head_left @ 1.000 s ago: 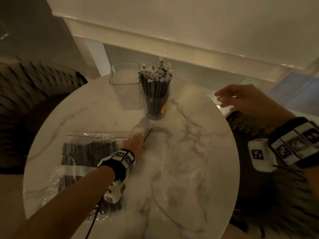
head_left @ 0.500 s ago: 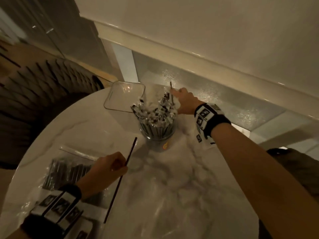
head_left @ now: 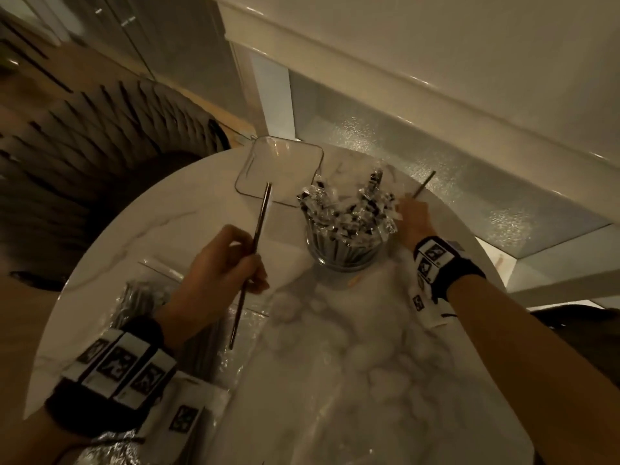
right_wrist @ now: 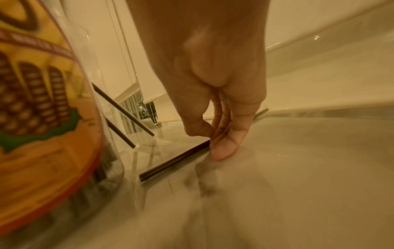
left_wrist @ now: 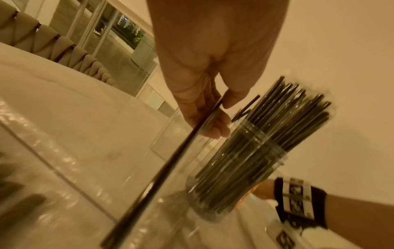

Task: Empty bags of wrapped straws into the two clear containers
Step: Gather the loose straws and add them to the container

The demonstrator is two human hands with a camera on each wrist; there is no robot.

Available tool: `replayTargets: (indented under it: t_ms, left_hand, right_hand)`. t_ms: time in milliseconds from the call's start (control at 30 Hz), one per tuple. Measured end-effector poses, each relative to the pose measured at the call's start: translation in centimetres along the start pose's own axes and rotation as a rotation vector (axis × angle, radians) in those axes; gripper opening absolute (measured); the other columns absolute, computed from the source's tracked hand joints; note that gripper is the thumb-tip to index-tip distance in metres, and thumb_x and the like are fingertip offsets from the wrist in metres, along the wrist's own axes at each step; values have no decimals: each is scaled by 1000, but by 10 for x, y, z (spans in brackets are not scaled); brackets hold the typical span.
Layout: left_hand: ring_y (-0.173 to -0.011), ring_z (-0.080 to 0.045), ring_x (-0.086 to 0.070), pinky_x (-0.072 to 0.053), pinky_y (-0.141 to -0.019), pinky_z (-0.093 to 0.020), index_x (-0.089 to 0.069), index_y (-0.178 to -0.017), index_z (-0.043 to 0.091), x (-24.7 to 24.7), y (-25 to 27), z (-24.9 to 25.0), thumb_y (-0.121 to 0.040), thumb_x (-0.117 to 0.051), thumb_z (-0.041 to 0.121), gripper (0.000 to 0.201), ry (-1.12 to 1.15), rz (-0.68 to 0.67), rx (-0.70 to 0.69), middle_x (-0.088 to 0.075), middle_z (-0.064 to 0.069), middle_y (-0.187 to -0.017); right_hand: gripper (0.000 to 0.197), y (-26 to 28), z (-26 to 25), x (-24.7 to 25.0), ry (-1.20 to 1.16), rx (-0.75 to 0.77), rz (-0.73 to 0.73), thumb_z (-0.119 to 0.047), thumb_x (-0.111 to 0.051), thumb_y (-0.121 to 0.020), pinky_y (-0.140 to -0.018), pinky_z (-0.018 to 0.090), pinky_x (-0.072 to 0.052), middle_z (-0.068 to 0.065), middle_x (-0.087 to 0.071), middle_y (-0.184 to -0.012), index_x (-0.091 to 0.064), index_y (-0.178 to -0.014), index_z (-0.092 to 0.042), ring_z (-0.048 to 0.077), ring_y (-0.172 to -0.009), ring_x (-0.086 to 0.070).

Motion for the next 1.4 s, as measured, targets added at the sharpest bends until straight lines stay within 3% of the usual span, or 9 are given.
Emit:
replayTargets:
  t_ms: [200, 333, 500, 700, 867, 967, 1067, 1267, 1400]
  left_hand:
    - [-52, -5, -52, -45, -49, -16, -58, -102, 12, 19, 6, 27, -95, -45, 6, 16, 27, 110, -119, -58, -3, -69]
    - [-53, -7, -38, -34, -51, -22, -60, -88, 5, 27, 13, 45, -92, -53, 20, 18, 47, 198, -194, -42, -1, -63]
    - [-43, -8, -25, -24, -42, -22, -58, -68, 21, 28, 18, 65, -93, -51, 24, 25, 176, 217, -190, -31, 1, -54]
    - [-42, -8, -26, -24, -41, -21, -59, -73, 14, 24, 29, 84, -93, -53, 19, 21, 232, 170, -254, -34, 6, -49]
    - [-49, -2, -41, -34, -47, -16, -62, -89, 11, -5, 40, 120, -88, -61, 25, 15, 197, -27, -381, -54, 12, -60]
    - [-63, 2, -57, -44, -61, -11, -64, -99, 13, -40, 53, 148, -85, -66, 28, 20, 72, -207, -486, -66, 13, -81]
    - [-75, 4, -63, -47, -73, -12, -62, -96, 18, -60, 63, 166, -90, -59, 20, 8, -18, -279, -606, -69, 12, -83]
    - [-75, -19, -68, -52, -77, -19, -56, -101, 5, -1, 46, 163, -99, -35, 12, 22, 148, -103, -616, -65, 4, -73]
    - [-53, -6, -53, -46, -53, -18, -56, -95, 21, 35, 30, 148, -101, -31, 16, 26, 170, 43, -542, -58, 6, -61]
  right_hand:
    - [21, 38, 18, -7, -100, 42, 81, -19, -64, -82, -67, 29, -41, 21, -65, -82, -61, -80, 2, 27, -75, -56]
    - [20, 61, 29, -11, -42, 46, 146, -18, -65, -83, -70, 33, -42, 25, -66, -90, -59, -82, 1, 37, -86, -61]
    - [35, 88, 43, -24, 288, -33, 54, -30, -55, -89, -92, 41, -42, 19, -50, -123, -55, -114, -5, 37, -113, -50]
    - [37, 131, 56, 28, 170, -104, 172, -31, -56, -86, -83, 40, -44, 24, -56, -113, -61, -103, 2, 39, -103, -57]
    - [26, 197, -19, 150, -341, 202, 649, -37, -55, -78, -70, 32, -46, 9, -66, -76, -66, -79, -14, 24, -71, -61]
    - [9, 234, -88, 171, -655, 459, 617, -25, -60, -81, -58, 28, -47, -7, -60, -62, -63, -78, -16, 7, -55, -54]
    - [4, 253, -135, 172, -747, 662, 467, -15, -62, -83, -52, 26, -45, 4, -62, -60, -63, -80, -13, 13, -53, -57]
    - [11, 187, -108, 182, -757, 646, 373, -16, -58, -89, -48, 23, -43, -1, -60, -65, -65, -97, -13, 8, -53, -51]
    - [15, 94, -70, 142, -402, 435, 252, -13, -58, -87, -63, 25, -48, -3, -63, -80, -65, -95, -24, 12, -68, -58]
Point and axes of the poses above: each hand's wrist, its own y-axis away from the middle knuckle, its own x-axis out of the back of the hand, z = x × y, the point moved 5 cm from there along -y, towards the middle knuckle
